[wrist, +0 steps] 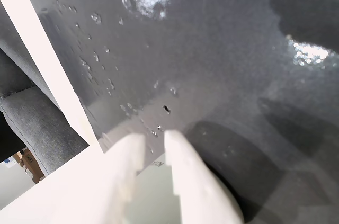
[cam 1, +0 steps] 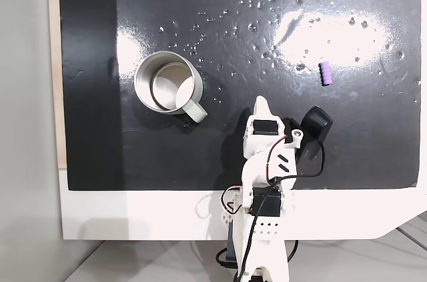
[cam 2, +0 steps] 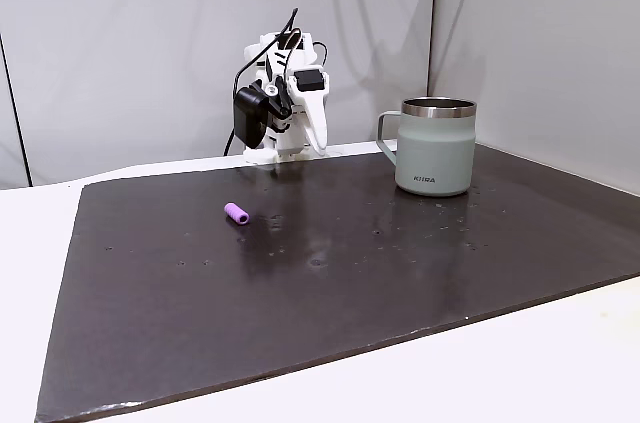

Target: Grasp a pengrip and put it in the cup.

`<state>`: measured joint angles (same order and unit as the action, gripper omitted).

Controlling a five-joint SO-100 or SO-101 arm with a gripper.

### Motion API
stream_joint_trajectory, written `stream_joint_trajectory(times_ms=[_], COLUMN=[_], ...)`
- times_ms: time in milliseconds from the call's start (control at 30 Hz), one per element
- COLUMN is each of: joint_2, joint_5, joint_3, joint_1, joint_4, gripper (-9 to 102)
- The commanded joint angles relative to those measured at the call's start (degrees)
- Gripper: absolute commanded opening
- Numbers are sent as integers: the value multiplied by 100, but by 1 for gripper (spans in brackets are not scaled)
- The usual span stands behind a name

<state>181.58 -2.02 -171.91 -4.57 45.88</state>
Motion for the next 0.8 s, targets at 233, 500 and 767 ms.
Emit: stream_joint_trajectory(times_ms=[233,500,767], joint_2=[53,18,-2830], joint_5=[176,149,-308], joint_3=[35,773,3401], joint_1=[132,-193,-932], joint_4=[-149,-88,264], gripper=[0,0,0])
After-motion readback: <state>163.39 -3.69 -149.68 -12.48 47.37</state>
